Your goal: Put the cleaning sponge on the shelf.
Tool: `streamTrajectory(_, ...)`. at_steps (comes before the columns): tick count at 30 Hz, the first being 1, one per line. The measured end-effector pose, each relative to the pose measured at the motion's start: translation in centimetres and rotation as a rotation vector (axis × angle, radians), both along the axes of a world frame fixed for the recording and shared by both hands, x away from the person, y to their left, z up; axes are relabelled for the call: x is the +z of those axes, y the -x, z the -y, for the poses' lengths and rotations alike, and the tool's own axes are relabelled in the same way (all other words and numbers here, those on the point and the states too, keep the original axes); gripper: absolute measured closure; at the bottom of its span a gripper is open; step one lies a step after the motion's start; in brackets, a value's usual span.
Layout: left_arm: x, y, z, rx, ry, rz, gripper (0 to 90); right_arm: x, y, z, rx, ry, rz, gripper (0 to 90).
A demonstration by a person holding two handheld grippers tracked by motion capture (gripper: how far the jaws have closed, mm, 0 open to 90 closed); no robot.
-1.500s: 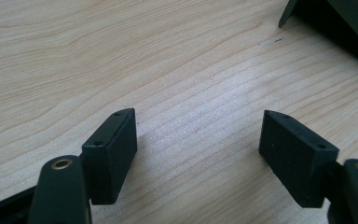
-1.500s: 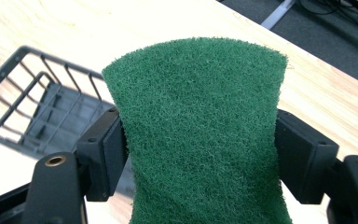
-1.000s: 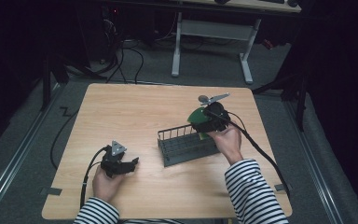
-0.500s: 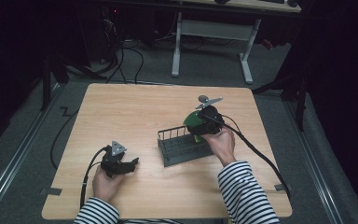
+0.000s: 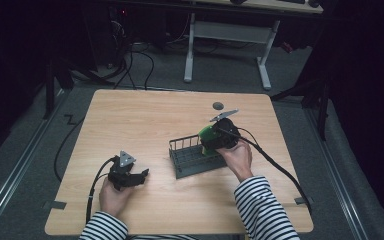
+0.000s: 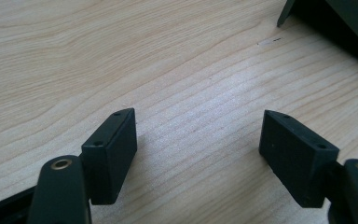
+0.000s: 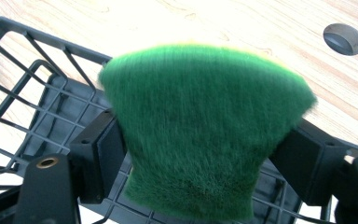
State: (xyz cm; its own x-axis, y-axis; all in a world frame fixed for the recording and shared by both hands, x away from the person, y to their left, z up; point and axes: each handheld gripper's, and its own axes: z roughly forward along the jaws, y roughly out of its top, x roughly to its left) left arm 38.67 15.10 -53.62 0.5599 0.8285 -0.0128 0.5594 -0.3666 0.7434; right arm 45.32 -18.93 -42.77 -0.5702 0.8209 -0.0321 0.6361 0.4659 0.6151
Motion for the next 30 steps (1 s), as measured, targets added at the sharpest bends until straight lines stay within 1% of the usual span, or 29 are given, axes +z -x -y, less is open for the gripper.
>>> streamTrajectory(6, 0.0, 0.0, 0.0, 0.000, 0.000, 0.000, 28.1, 0.0, 0.3, -0.1, 0.013, -0.004, 0.004, 26.4)
streamTrajectory(9, 0.0, 0.0, 0.0, 0.000, 0.000, 0.000, 28.1, 0.0, 0.5, 0.2, 0.010, -0.020, -0.008, 27.0)
streamTrajectory(12, 0.0, 0.0, 0.0, 0.000, 0.000, 0.000, 28.1, 0.0, 0.6, 0.6, 0.013, -0.051, -0.037, 27.3)
streamTrajectory(14, 0.0, 0.0, 0.0, 0.000, 0.000, 0.000, 28.1, 0.1, 0.7, 0.8, 0.018, -0.047, -0.035, 27.3)
streamTrajectory(19, 0.0, 0.0, 0.0, 0.000, 0.000, 0.000, 28.1, 0.1, 0.7, 1.0, 0.020, -0.060, -0.044, 27.1)
streamTrajectory(21, 0.0, 0.0, 0.0, 0.000, 0.000, 0.000, 28.1, 0.2, 0.7, 1.2, 0.017, -0.066, -0.050, 25.8)
streamTrajectory(23, 0.0, 0.0, 0.0, 0.000, 0.000, 0.000, 28.1, 0.2, 0.8, 1.2, 0.020, -0.062, -0.042, 24.0)
streamTrajectory(26, 0.0, 0.0, 0.0, 0.000, 0.000, 0.000, 28.1, 0.4, 0.9, 1.2, 0.018, -0.074, -0.027, 21.2)
streamTrajectory(30, 0.0, 0.0, 0.0, 0.000, 0.000, 0.000, 28.1, 0.7, 1.1, 1.4, 0.011, -0.067, 0.000, 17.2)
